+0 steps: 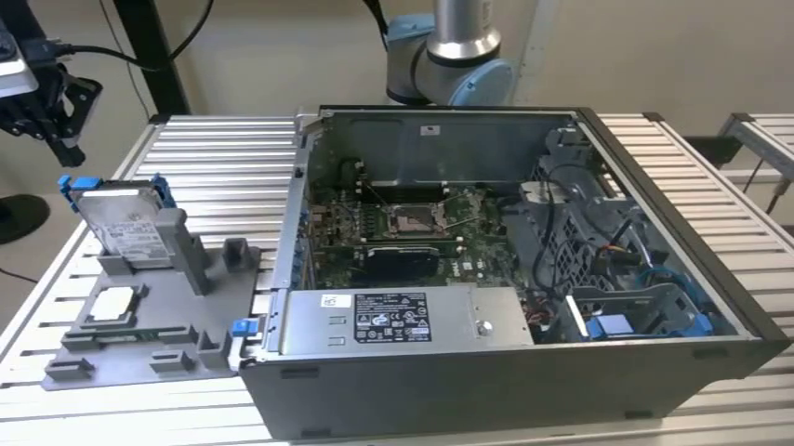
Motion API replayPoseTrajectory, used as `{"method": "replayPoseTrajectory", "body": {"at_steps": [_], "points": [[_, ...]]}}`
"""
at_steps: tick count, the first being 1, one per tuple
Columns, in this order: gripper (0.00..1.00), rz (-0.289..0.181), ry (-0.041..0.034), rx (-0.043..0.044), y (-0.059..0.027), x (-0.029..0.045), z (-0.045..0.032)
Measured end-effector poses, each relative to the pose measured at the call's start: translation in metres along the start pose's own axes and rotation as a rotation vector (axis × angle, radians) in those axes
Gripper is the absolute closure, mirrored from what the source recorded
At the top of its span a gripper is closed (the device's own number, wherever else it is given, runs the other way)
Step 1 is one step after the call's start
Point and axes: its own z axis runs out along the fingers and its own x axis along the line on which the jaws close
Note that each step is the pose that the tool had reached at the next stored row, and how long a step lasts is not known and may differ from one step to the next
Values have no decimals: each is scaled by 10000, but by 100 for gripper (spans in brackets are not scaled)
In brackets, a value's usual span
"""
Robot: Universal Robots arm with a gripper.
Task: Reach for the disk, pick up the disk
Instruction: 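Reach for the disk, then pick up the disk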
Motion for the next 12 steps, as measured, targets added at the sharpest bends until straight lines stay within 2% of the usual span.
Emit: {"method": "replayPoseTrajectory", "body": {"at_steps": [5,12], "points": [[100,-122,2,0,0,7,0],[100,-1258,44,0,1,10,1]]}}
